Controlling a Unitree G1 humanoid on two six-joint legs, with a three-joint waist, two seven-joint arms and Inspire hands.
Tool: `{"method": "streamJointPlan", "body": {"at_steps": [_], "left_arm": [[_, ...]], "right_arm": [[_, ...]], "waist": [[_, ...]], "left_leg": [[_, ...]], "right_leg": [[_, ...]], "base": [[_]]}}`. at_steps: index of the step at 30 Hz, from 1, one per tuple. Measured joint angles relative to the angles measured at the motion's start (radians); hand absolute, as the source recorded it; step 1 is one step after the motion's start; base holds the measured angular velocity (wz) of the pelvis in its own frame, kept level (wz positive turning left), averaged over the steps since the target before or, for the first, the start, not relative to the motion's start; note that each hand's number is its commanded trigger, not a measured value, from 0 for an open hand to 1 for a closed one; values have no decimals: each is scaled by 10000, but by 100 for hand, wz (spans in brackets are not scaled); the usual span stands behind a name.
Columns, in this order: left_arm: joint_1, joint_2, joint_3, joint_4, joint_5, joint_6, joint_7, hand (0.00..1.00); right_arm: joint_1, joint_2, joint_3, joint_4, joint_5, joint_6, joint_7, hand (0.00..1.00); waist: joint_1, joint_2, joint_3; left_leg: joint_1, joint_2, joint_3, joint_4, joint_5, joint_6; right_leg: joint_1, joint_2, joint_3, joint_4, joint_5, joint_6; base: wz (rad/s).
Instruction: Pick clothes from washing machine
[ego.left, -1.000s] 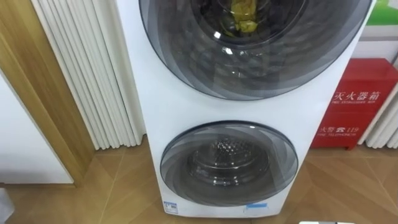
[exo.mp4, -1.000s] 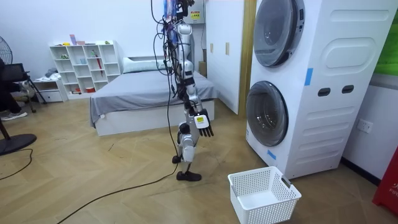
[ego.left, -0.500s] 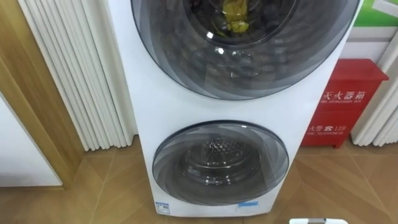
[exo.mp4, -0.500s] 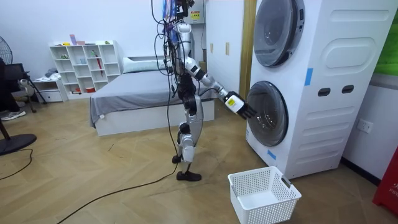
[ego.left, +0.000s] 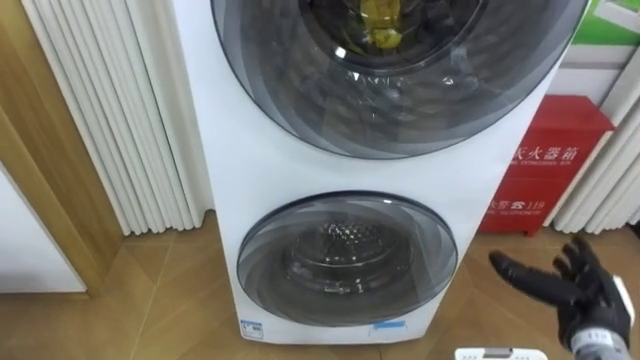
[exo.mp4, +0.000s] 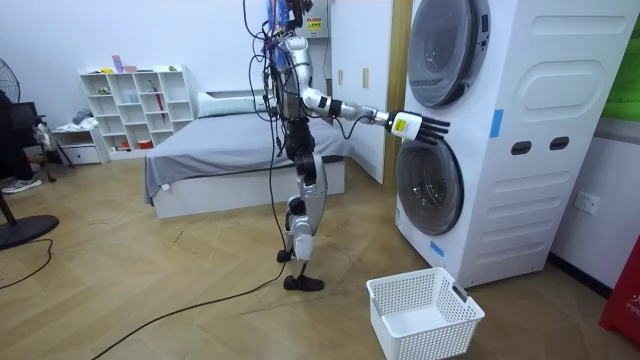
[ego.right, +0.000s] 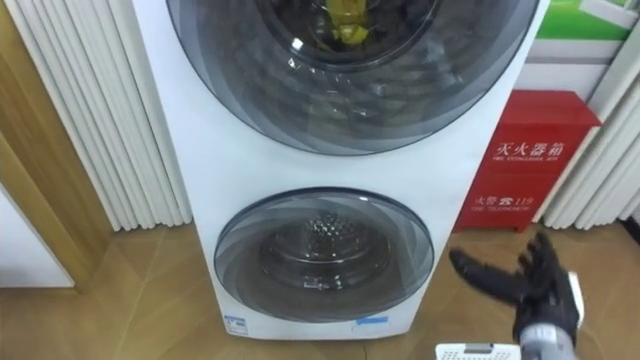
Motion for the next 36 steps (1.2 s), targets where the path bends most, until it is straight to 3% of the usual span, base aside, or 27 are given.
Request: {"method": "streamJointPlan", "body": {"at_steps": [6, 12, 19, 28, 36], "left_arm": [[134, -2, 5, -104, 513, 201, -3, 0], [96, 1, 5, -93, 688, 364, -113, 0], [67, 123, 0, -93, 686, 435, -164, 0], [65, 173, 25, -123, 891, 561, -266, 0], [8, 364, 26, -283, 1679, 550, -288, 0]], "right_arm": [[-653, -203, -1, -9, -42, -5, -237, 0], [-1310, -836, -9, -1, 426, -3, -281, 0], [-1677, -889, -9, 83, 556, 9, -565, 0], [-2130, -944, -4, 177, 539, 29, -565, 0], [-2792, -1804, 103, 153, 338, 17, -541, 0]], "waist": [[26, 28, -27], [196, -27, -64], [263, -217, -91], [370, -185, -98], [714, -275, -56]], "left_leg": [[-26, 2, -22, 57, 0, 1], [-44, 12, -29, 118, 0, 2], [-186, 3, -251, 206, 1, 2], [-350, -6, -279, 210, 2, 3], [-348, -6, -312, 194, 4, 2]], "right_leg": [[-5, -5, 16, 57, 1, -3], [2, -5, 3, 76, 15, -24], [-5, -11, -128, 66, 16, -26], [-154, -6, -89, 31, 20, -33], [-182, 4, -114, 17, 20, -32]], "base": [[1], [0], [8], [1], [-1]]}}
